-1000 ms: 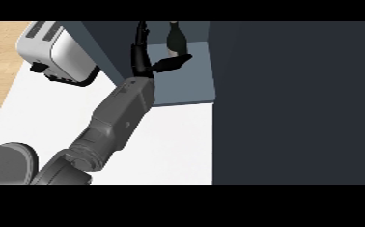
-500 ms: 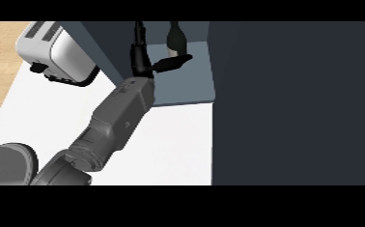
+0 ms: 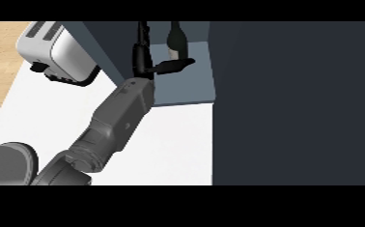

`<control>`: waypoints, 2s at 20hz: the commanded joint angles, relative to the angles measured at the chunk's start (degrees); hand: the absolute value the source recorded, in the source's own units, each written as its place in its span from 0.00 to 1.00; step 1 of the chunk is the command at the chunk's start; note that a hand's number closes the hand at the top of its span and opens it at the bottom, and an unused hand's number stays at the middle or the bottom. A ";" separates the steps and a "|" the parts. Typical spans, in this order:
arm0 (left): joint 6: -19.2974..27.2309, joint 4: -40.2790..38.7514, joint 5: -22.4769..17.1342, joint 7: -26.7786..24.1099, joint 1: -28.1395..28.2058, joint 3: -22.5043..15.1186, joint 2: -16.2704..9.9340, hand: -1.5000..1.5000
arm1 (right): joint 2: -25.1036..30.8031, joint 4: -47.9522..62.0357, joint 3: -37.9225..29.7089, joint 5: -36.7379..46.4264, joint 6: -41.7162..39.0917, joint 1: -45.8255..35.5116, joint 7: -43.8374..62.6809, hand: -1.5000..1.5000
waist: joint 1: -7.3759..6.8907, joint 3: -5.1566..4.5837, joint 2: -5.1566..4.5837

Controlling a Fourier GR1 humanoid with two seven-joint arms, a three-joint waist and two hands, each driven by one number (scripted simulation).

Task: Pick up the wine, place it into the cabinet and close the cabinet

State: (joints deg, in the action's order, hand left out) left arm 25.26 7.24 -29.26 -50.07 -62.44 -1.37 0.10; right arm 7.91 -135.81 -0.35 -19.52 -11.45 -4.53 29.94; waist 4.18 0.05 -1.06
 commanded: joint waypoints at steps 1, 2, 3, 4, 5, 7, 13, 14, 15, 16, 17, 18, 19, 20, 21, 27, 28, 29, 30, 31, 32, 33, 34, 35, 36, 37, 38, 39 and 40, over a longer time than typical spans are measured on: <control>-1.78 -0.72 -0.80 -0.20 2.34 -0.04 -0.09 0.00 | 0.07 -5.96 0.85 -0.71 1.08 1.72 2.88 0.00 | -0.23 -0.13 0.17; -2.58 -0.43 -1.62 -1.99 4.57 -0.42 -0.10 0.00 | 0.22 -0.90 -0.05 -1.02 -0.44 -0.45 0.00 0.00 | -0.12 -0.12 0.03; -2.11 -0.61 -1.07 -0.69 3.13 0.03 -0.10 0.00 | 0.17 -6.51 0.51 -2.31 -0.30 3.54 1.78 0.00 | -0.40 -0.11 0.23; -3.33 -0.09 -1.29 -0.58 4.30 0.11 -0.10 0.00 | 0.18 -7.20 -0.74 -2.76 -0.06 4.88 1.57 0.00 | -0.95 -0.09 0.47; -3.05 0.51 -2.52 -0.37 3.45 -0.17 -0.09 0.00 | -1.53 -4.27 2.50 1.15 2.99 -0.35 2.64 0.00 | -0.57 -0.16 0.26; -4.63 1.33 -3.20 -1.99 5.56 -0.46 -0.09 0.00 | -0.98 -5.77 2.22 -0.47 1.18 2.92 2.06 0.00 | -0.67 -0.12 0.41; -6.73 4.38 -7.83 -4.01 9.70 -4.08 -0.10 0.00 | -0.88 -4.93 3.84 0.96 1.97 1.75 1.99 0.00 | -0.33 -0.13 0.50; -5.04 6.04 -10.00 -0.64 8.27 -5.52 -0.10 0.00 | 1.13 -7.46 0.78 -3.32 2.76 0.44 5.69 0.00 | 0.48 -0.13 0.75; -5.91 7.06 -10.77 -0.22 9.02 -6.90 -0.10 0.00 | -1.27 -6.81 5.89 2.00 4.61 -0.55 5.56 0.00 | -0.09 -0.16 0.77; -3.13 10.59 -12.18 2.75 8.33 -9.76 -0.10 0.00 | 0.25 -4.36 2.10 -0.77 0.58 3.37 1.34 0.00 | -0.72 -0.06 1.04; -4.78 9.88 -12.28 -0.62 11.45 -10.54 -0.10 0.00 | 0.29 -2.64 1.78 -0.05 3.04 -1.47 3.73 0.00 | -1.01 -0.11 0.76; -3.04 13.20 -14.19 2.31 11.35 -12.83 -0.10 0.00 | -0.69 -7.61 4.93 1.67 4.49 0.71 5.73 0.00 | -0.78 -0.12 1.10; -2.08 16.48 -16.70 1.16 15.01 -16.33 -0.10 0.00 | -0.75 -3.55 3.81 0.53 2.66 0.27 2.38 0.00 | -0.29 -0.10 1.08; 0.84 18.70 -17.57 1.14 15.35 -18.71 -0.10 0.00 | -0.61 -5.93 3.51 0.95 4.39 -0.04 4.41 0.00 | -0.46 -0.11 1.13; 1.02 21.15 -18.10 2.50 16.93 -20.52 -0.10 0.00 | 0.45 -6.03 2.05 0.06 3.87 0.55 4.87 0.00 | -1.53 -0.09 1.17; 8.36 33.75 -21.35 1.62 24.30 -30.29 -0.10 0.00 | -0.44 -10.02 2.80 1.89 6.45 1.51 6.45 0.00 | -2.99 -0.09 1.38; 10.23 37.77 -19.04 4.12 26.30 -31.32 -0.10 0.00 | 0.96 -4.64 -0.49 0.22 3.08 1.72 2.48 0.00 | -3.95 -0.03 1.39; 11.74 37.05 -21.86 2.05 26.16 -34.21 -0.10 0.00 | 0.86 -11.48 2.79 0.27 4.72 2.90 6.86 0.00 | -2.58 -0.09 1.33; 16.38 43.06 -21.73 4.63 26.90 -35.29 -0.10 0.00 | 0.28 -6.74 2.03 2.47 4.91 1.13 4.11 0.00 | -3.56 -0.06 1.40; 13.20 42.91 -16.71 5.44 28.60 -31.75 -0.55 0.00 | 0.39 -5.40 -0.39 0.87 1.87 5.47 -0.24 0.00 | -4.23 -0.01 1.36; 16.72 46.01 -17.71 5.01 30.48 -35.06 -0.11 0.00 | 1.41 -7.88 -1.13 -0.65 5.32 0.92 5.48 0.00 | -4.14 -0.05 1.44; 15.48 44.37 -17.67 3.56 31.86 -35.23 -0.10 0.00 | 0.91 -7.85 0.38 0.86 2.27 4.77 1.54 0.00 | -3.74 -0.04 1.26; 16.30 46.85 -15.99 3.67 32.91 -34.69 -0.10 0.00 | 0.57 -7.62 0.09 1.61 5.23 2.05 4.05 0.00 | -4.06 -0.06 1.29; 19.41 49.24 -17.14 3.32 33.97 -37.82 -0.10 0.00 | 1.83 -8.12 -1.43 -0.37 2.21 5.06 2.05 0.00 | -3.65 -0.04 1.30; 20.29 50.47 -18.30 0.10 36.01 -40.13 -0.10 0.00 | 1.53 -6.19 -1.62 -0.80 2.22 4.42 1.66 0.00 | -3.47 -0.05 1.19; 17.63 49.32 -16.92 0.11 36.19 -38.57 -0.10 0.00 | -0.56 -7.26 4.16 3.88 5.80 0.69 4.55 0.00 | -3.85 -0.09 1.17; 23.42 56.85 -15.38 6.50 35.36 -41.06 -0.10 0.00 | 2.27 -6.01 -1.51 0.07 6.86 -2.95 7.33 0.00 | -4.34 -0.06 1.39; 24.84 59.02 -15.03 5.18 37.86 -42.56 -0.10 0.00 | 0.85 -4.55 -0.66 1.10 3.00 2.87 0.88 0.00 | -4.05 -0.03 1.29; 27.23 61.30 -16.05 2.85 39.64 -44.99 -0.10 0.00 | 2.23 -6.36 -2.44 -1.94 3.07 1.54 2.89 0.00 | -3.81 -0.04 1.34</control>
State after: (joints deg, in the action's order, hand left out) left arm 44.76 60.15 -45.87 -45.54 -27.19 -41.06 -0.10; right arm 9.15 -136.64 -0.55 -17.83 -8.04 -4.18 31.19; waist 0.35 0.00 0.23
